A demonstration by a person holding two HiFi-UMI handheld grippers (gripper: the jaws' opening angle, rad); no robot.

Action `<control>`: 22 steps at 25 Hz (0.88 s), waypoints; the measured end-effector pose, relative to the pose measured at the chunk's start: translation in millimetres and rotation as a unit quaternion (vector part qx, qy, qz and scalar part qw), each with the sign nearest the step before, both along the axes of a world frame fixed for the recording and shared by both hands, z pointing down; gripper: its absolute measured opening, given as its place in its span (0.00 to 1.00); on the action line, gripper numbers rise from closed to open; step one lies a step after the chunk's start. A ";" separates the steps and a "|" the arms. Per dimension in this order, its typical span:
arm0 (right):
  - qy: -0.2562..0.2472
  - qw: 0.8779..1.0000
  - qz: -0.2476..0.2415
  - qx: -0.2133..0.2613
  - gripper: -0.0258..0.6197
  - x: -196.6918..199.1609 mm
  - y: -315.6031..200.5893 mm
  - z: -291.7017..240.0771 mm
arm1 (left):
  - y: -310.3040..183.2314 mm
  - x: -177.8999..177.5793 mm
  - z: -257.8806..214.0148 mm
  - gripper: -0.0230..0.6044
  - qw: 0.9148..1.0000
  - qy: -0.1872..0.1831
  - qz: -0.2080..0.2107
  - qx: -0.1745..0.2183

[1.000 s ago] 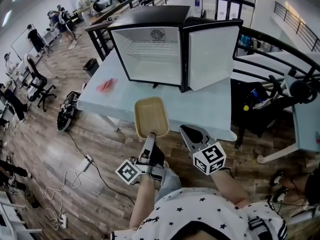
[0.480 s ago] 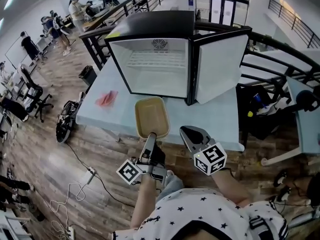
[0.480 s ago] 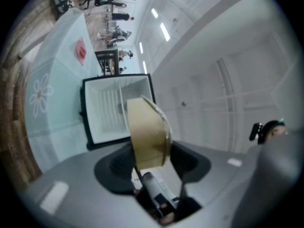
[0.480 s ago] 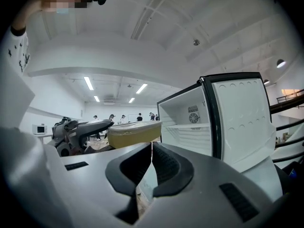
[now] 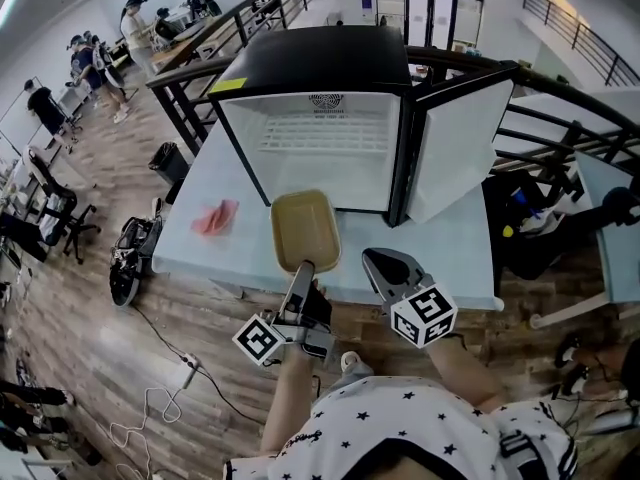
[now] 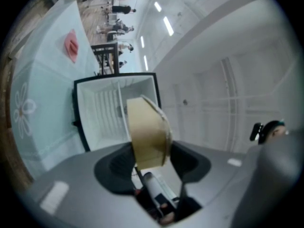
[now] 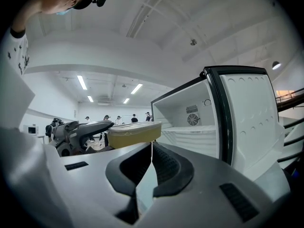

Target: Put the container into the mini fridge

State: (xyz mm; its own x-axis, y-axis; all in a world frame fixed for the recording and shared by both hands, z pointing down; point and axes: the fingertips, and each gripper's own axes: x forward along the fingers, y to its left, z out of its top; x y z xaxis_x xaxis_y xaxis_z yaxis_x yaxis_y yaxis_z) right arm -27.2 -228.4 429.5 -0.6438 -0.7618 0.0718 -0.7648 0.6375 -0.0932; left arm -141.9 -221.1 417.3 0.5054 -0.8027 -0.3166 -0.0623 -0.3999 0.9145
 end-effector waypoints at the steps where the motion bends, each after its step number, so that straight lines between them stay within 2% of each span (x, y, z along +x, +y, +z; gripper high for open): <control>1: 0.001 1.000 0.003 0.000 0.07 -1.5 -4.6 1.0 | -5.9 -2.1 0.9 0.39 1.000 0.000 0.004 0.000; 9: 0.013 0.999 0.031 0.009 0.07 -8.8 -37.2 5.1 | -55.0 -14.2 5.0 0.39 0.999 0.005 0.033 -0.005; 22: 0.014 0.997 0.077 -0.007 0.07 1.8 -68.1 15.8 | -119.8 -7.5 -6.7 0.39 0.996 0.028 0.083 0.000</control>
